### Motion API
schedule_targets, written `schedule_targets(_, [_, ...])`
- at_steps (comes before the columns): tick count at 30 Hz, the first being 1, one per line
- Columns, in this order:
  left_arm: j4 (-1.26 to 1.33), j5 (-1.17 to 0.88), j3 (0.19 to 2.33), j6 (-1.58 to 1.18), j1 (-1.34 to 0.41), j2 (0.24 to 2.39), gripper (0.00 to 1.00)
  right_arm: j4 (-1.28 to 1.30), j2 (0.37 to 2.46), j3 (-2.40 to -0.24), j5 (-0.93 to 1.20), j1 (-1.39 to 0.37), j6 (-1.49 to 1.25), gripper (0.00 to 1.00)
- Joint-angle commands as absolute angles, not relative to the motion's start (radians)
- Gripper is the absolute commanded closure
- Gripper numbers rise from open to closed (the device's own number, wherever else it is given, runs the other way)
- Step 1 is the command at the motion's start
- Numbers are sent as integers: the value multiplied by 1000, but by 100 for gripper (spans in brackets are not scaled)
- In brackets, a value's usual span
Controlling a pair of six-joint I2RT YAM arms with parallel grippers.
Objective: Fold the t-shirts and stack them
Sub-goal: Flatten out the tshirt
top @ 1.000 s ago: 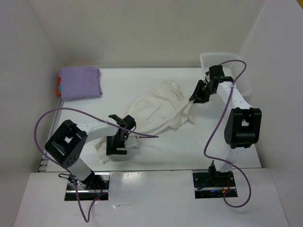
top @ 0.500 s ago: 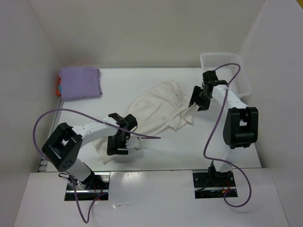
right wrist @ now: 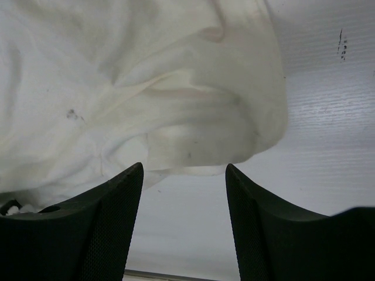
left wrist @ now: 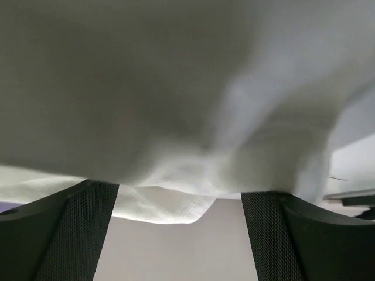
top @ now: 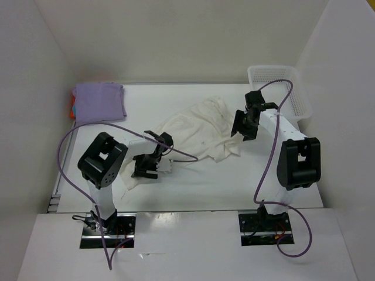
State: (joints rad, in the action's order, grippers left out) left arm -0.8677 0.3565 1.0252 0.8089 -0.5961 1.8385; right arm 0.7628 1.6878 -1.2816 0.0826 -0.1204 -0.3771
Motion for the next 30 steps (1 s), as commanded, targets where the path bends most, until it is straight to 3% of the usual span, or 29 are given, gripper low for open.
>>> schedule_targets(1, [-612,308,1144,796,-566,1927,11,742,1644,-1276,69,-121,-380,35])
schedule_targets(6, [-571,299,1253,776,-540,1866,10,752,1644,-1276,69,-121,-380,35])
schedule_targets(16, [-779,210,1069,801,-569,1551,7,723,1654,-1255,104,-130,-390,35])
schedule_targets(17, [-793,200,1049,786,-580,1542,11,723,1654,-1255,104,-141,-390,35])
schedule_targets(19, [-827,157,1025,764,-590,1551,17,723,1663,-1265,104,-141,-390,35])
schedule_targets(20, [-837,144,1011,755,-591,1569,26,723,1663,-1266,104,-141,-390,35])
schedule_targets(22, [-857,161,979,744,-591,1603,31,723,1663,-1266,95,-150,-390,35])
schedule_targets(26, [-813,242,920,744,-562,1638,31,732,1663,-1266,83,-150,-390,35])
schedule_targets(30, [-769,265,920,735,-514,1669,24,723,1663,-1246,74,-150,-390,35])
